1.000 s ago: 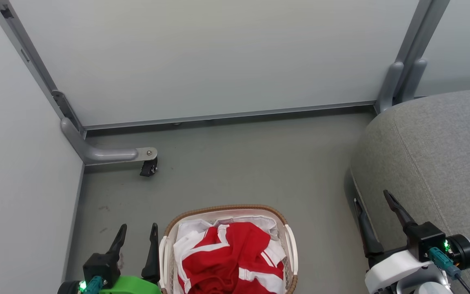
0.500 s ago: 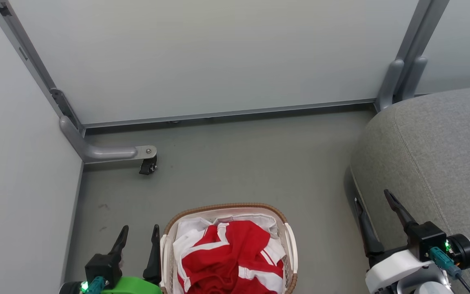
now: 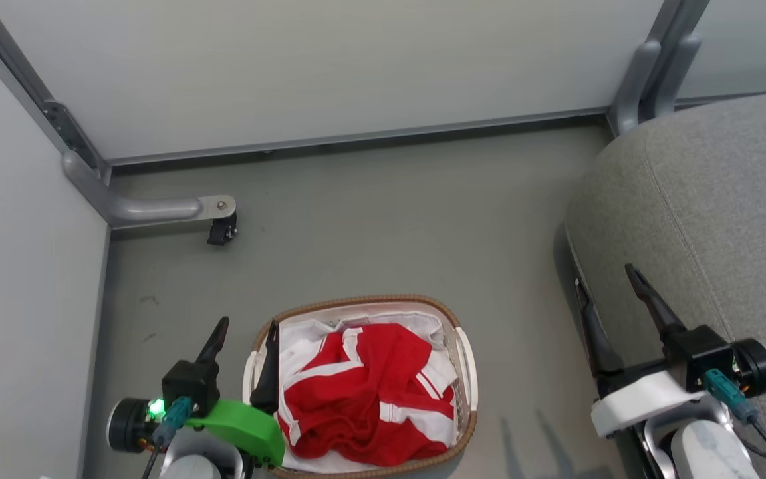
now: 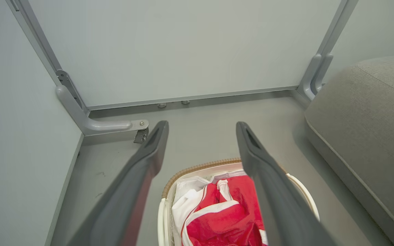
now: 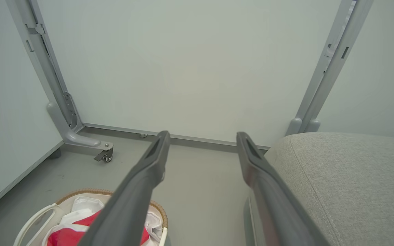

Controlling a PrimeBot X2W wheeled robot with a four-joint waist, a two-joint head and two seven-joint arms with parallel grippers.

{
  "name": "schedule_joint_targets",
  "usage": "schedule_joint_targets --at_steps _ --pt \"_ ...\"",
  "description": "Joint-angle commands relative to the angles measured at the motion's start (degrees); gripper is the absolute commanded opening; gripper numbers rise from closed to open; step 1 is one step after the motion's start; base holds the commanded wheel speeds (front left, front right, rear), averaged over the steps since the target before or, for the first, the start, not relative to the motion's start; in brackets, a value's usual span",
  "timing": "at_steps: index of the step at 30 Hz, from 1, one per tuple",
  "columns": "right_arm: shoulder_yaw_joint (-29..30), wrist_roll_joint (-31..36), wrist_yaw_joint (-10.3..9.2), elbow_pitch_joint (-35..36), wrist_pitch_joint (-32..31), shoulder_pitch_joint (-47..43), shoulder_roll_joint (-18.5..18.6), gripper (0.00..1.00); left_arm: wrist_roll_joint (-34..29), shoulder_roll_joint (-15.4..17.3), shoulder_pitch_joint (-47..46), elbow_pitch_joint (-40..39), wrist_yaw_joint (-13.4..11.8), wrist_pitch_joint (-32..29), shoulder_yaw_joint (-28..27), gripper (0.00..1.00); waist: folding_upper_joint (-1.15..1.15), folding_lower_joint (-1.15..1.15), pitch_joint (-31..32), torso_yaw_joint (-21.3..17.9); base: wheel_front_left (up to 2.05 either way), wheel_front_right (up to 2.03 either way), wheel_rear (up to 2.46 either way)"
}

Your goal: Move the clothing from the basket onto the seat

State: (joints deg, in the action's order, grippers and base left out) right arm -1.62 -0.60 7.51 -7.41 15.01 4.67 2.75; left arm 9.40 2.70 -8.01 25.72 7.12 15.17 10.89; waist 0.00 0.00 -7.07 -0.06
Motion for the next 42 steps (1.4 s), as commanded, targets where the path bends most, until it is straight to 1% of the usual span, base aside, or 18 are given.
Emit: schedule_joint_targets --at_steps 1,5,7,13,21,25,33,37,40,42 --pt "0.14 0.27 -0.04 0.51 0.26 1.45 0.26 1.00 -0.74 0.34 -2.36 0.90 0.32 -0.02 0.28 1.00 0.00 0.00 -4.80 -1.63 0.00 0.00 0.00" --pt "-0.01 -0.04 -0.04 1.34 0.25 4.97 0.25 1.00 -1.67 0.37 -7.48 5.20 0.38 -0.02 1.89 1.00 0.00 0.00 -10.37 -3.30 0.00 0.00 0.00" --pt "-0.10 -0.29 -0.04 1.70 0.20 6.87 0.25 1.00 -1.30 0.38 -9.85 8.62 0.42 -0.03 3.27 1.00 0.00 0.00 -13.43 -4.29 0.00 0.00 0.00" --pt "0.20 -1.23 -0.04 2.48 0.20 11.91 0.22 1.00 0.92 0.79 -18.19 18.51 0.42 -0.03 11.17 1.00 0.00 0.00 -21.90 -6.86 0.00 0.00 0.00" --pt "-0.71 -3.14 -0.04 3.35 0.20 16.37 0.19 1.00 3.28 2.20 -25.90 26.17 0.43 -0.02 19.01 1.00 0.00 0.00 -30.54 -9.38 0.00 0.00 0.00" --pt "-1.23 -4.01 -0.04 3.86 0.20 17.96 0.20 1.00 4.29 2.79 -28.70 28.79 0.43 -0.03 21.73 1.00 0.00 0.00 -33.67 -10.26 0.00 0.00 0.00" --pt "-2.54 -5.53 -0.04 4.66 0.20 20.23 0.20 1.00 5.97 4.36 -32.19 31.87 0.43 -0.02 24.58 1.00 0.00 0.00 -38.48 -11.87 0.00 0.00 0.00" --pt "-2.91 -6.07 -0.04 4.75 0.20 21.11 0.20 1.00 5.91 5.16 -33.77 34.50 0.43 -0.02 24.83 1.00 0.00 0.00 -40.26 -12.72 0.00 0.00 0.00" --pt "-3.13 -6.34 -0.04 4.87 0.20 21.22 0.20 1.00 6.03 5.23 -34.58 35.70 -0.01 -0.03 24.40 1.00 0.00 0.00 -41.14 -13.26 0.00 0.00 0.00" --pt "-3.25 -6.56 -0.04 4.89 0.20 21.12 0.20 1.00 6.45 5.10 -34.84 36.44 -0.03 -0.03 24.04 0.66 0.00 0.00 -41.41 -13.49 0.00 0.00 0.00"
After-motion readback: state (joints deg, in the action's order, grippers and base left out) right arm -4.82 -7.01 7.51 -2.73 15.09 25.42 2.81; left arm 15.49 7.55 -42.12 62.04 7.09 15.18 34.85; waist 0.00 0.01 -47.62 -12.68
